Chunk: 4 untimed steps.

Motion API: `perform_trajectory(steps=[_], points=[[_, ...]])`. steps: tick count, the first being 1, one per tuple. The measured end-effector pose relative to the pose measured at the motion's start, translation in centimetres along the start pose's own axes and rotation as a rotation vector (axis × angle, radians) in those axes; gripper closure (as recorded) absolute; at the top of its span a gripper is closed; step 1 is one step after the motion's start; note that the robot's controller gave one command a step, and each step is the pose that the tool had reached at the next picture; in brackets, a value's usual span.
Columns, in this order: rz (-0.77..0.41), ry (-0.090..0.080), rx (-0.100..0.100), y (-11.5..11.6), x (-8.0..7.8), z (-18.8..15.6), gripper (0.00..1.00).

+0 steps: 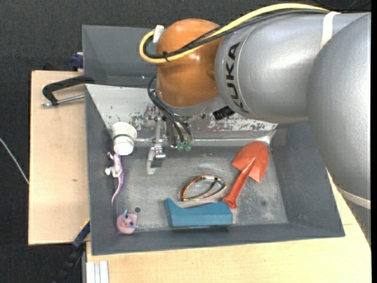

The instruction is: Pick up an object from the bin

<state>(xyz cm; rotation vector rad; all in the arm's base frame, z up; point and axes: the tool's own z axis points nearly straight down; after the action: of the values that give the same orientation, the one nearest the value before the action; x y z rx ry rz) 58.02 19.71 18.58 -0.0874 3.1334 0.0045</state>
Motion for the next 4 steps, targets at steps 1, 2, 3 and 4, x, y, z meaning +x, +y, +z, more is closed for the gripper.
perform_trajectory(steps=[1, 2, 3, 4], points=[[-0.075, 0.005, 0.002, 1.8, 0.4, 1.2, 0.0], [-0.122, 0.002, -0.001, 1.4, -0.8, 2.2, 0.0], [-0.245, -0.02, 0.0, 2.6, -1.6, 7.4, 0.0], [-0.264, 0.003, 0.002, 2.5, -1.1, 7.9, 1.0]])
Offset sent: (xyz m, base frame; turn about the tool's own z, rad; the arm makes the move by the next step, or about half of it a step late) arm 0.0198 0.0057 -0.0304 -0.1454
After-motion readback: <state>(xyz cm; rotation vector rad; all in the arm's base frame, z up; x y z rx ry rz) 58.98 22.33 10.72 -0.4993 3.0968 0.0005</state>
